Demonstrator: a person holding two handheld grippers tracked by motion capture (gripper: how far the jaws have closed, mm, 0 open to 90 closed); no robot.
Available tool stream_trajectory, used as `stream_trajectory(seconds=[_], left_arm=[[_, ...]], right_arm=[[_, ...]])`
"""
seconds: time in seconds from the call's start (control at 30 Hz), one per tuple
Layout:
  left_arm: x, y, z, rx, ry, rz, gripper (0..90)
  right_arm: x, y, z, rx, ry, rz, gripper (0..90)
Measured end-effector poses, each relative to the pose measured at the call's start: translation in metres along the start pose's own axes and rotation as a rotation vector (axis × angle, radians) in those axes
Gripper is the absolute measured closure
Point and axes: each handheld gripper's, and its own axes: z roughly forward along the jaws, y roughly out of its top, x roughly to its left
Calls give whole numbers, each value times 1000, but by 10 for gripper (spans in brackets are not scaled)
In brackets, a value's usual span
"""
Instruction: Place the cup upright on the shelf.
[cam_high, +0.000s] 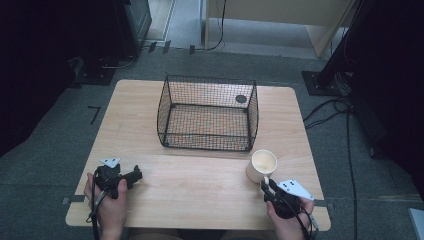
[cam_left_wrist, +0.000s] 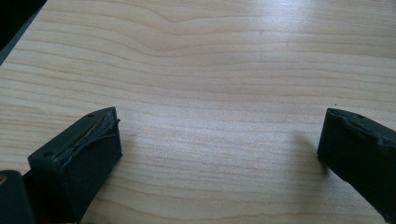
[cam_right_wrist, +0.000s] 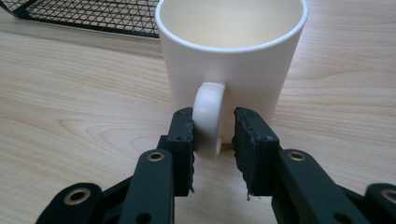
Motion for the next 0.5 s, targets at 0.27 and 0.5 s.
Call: stream_trajectory(seconds=[0.27, 0.5], left_arm=[[-1, 0, 0, 3, -5, 8, 0], [-1, 0, 0, 2, -5, 8, 0]], right_arm=[[1, 4, 6, -5, -33, -20, 798], [-4, 3, 4, -15, 0, -45, 806]])
